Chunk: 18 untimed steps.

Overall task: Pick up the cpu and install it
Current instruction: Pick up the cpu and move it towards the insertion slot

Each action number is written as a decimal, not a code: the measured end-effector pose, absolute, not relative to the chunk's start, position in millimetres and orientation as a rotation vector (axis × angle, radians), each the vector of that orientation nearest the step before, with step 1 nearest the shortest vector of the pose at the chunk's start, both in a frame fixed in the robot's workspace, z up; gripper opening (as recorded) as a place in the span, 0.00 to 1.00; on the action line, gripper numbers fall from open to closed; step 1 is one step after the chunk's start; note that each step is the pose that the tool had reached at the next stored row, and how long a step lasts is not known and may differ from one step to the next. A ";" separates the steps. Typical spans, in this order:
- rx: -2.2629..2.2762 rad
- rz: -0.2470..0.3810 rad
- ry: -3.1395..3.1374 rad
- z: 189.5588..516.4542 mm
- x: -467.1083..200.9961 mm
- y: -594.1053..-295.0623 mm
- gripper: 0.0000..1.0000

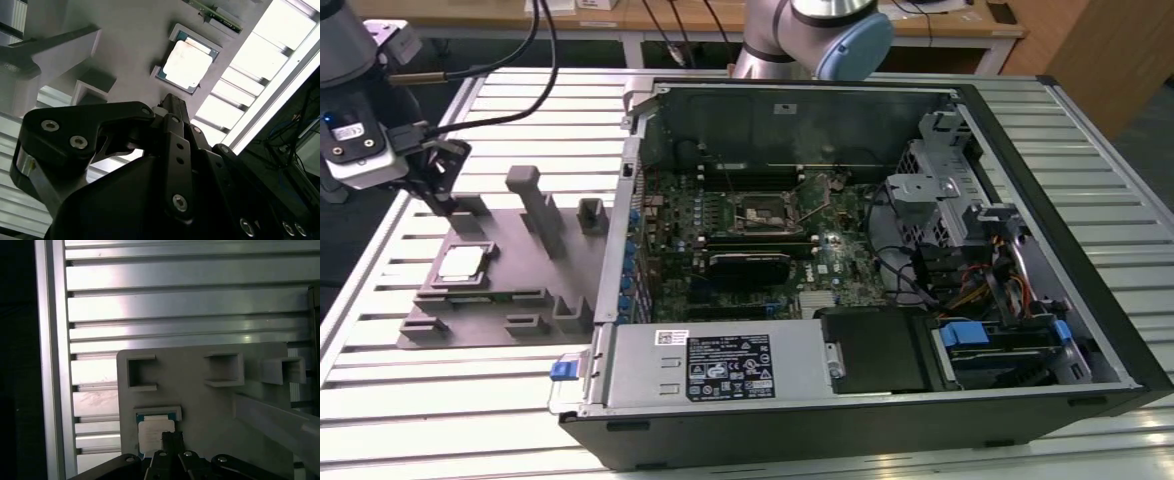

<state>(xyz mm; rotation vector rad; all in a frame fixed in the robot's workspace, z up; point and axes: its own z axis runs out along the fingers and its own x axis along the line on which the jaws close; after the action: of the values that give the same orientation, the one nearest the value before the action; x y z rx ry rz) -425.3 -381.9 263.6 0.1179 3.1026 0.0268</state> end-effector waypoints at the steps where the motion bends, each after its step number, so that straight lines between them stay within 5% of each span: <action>1: 0.118 0.027 3.103 262.4 -425.7 -381.9 0.11; 18: 0.118 0.026 3.103 244.0 -430.6 -384.4 0.11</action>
<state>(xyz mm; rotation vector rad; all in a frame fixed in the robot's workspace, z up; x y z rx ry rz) -430.6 -384.4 244.0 0.1180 3.1025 0.0262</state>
